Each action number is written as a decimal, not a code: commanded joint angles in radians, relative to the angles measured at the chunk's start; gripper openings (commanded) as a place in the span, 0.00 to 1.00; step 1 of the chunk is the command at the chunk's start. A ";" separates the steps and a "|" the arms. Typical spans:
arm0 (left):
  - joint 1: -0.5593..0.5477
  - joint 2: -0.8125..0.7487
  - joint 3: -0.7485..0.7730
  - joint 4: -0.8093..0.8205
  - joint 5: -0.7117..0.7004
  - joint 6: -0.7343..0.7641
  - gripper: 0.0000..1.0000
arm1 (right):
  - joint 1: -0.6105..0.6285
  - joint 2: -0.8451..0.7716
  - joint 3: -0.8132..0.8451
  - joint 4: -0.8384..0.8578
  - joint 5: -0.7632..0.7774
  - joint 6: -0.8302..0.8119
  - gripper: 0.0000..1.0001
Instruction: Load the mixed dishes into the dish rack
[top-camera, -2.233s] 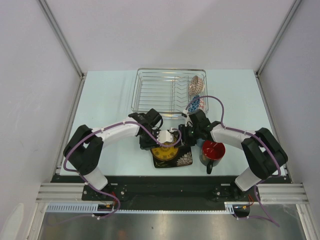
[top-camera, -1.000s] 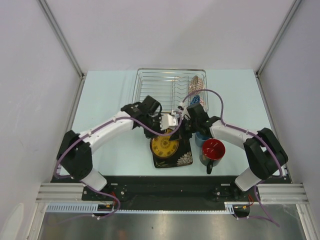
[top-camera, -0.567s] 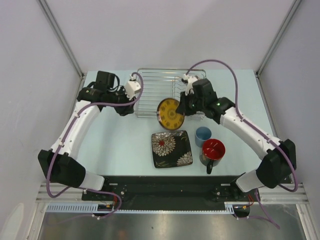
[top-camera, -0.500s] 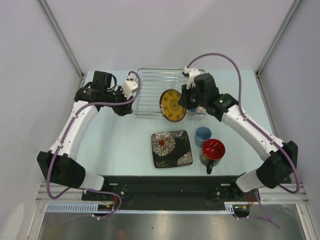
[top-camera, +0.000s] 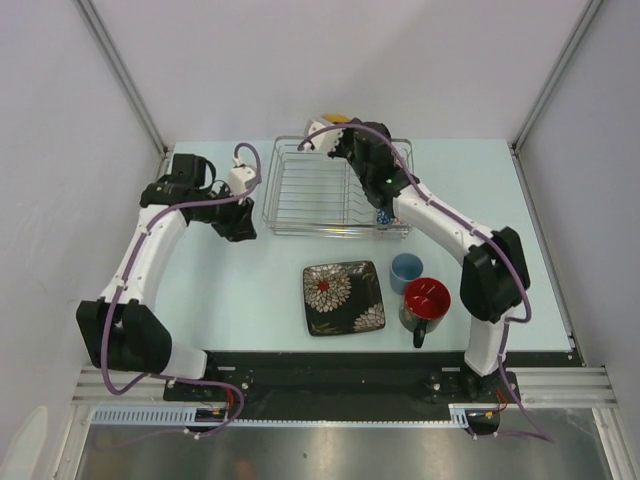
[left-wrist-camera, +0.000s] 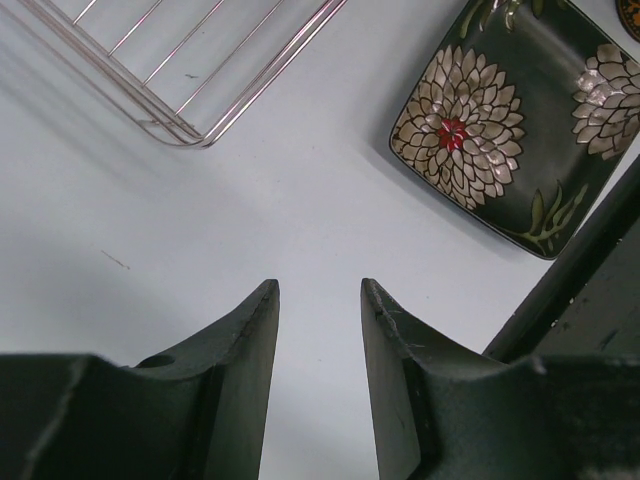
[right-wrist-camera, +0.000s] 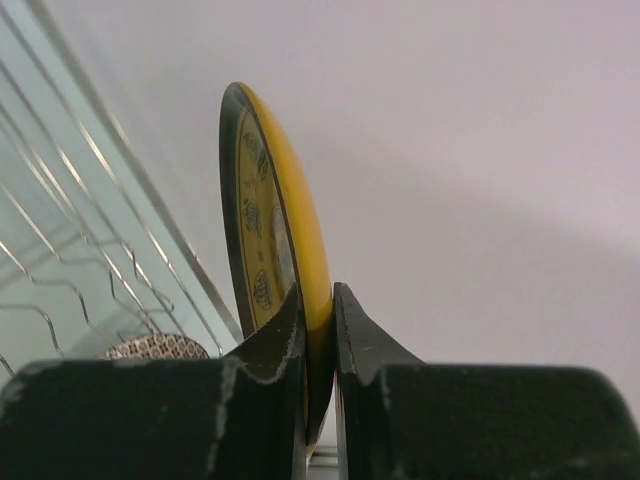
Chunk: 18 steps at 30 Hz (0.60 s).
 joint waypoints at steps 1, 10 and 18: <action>0.028 0.008 -0.011 0.029 0.059 -0.015 0.43 | -0.037 0.047 0.064 0.076 -0.021 -0.246 0.00; 0.040 0.077 -0.008 0.059 0.061 -0.035 0.43 | -0.126 0.002 0.057 -0.201 -0.307 -0.117 0.00; 0.040 0.117 0.008 0.070 0.050 -0.049 0.44 | -0.185 0.027 0.077 -0.342 -0.492 -0.098 0.00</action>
